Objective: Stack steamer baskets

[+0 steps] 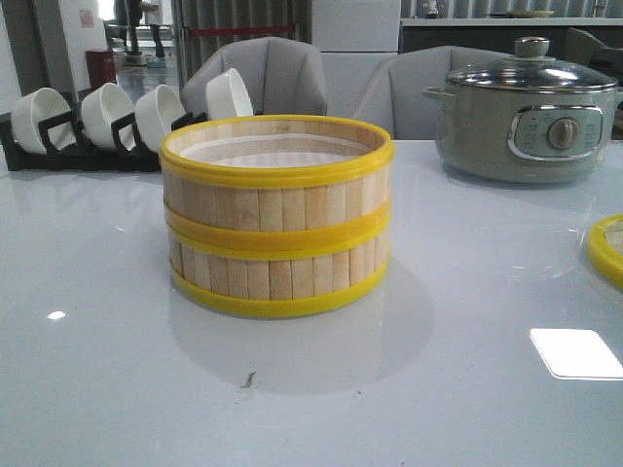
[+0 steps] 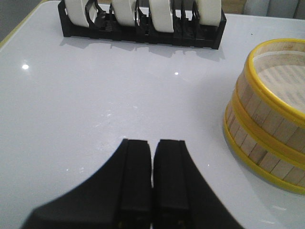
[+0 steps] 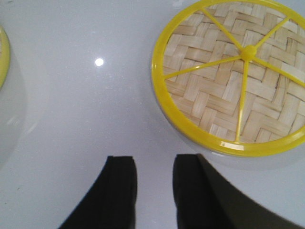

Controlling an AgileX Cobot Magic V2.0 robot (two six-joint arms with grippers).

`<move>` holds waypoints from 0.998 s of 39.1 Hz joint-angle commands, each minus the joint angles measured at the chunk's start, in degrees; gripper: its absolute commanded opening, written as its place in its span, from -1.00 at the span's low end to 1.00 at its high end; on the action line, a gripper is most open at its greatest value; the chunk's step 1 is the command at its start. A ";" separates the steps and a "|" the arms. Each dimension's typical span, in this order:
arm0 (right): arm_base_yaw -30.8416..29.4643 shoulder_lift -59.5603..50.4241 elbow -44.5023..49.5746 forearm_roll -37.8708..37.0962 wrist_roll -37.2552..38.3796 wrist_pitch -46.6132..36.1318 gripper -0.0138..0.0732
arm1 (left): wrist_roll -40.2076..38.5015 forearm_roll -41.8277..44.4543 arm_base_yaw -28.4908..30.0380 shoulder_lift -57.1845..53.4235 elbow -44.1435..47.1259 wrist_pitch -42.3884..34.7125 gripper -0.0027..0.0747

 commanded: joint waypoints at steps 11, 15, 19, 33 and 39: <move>-3.01 7.40 -4.95 -0.41 -0.53 -5.30 0.08 | -0.47 -0.52 -0.41 -0.19 -1.61 -4.91 -0.70; -5.57 11.27 -8.54 -0.41 -0.47 -5.09 0.08 | -0.47 -0.52 -0.41 -0.19 -1.61 -4.91 -0.70; -8.37 16.43 -13.58 -0.41 -0.47 -4.51 0.08 | -0.47 -0.52 -0.41 -0.19 -1.61 -4.91 -0.70; -12.28 31.50 -28.12 -0.86 -0.47 1.77 0.08 | -0.47 -0.52 -0.41 -0.19 -1.61 -4.91 -0.70; -12.28 35.96 -30.82 -0.86 -0.47 1.77 0.08 | -0.47 -0.52 -0.41 -0.19 -1.61 -4.91 -0.70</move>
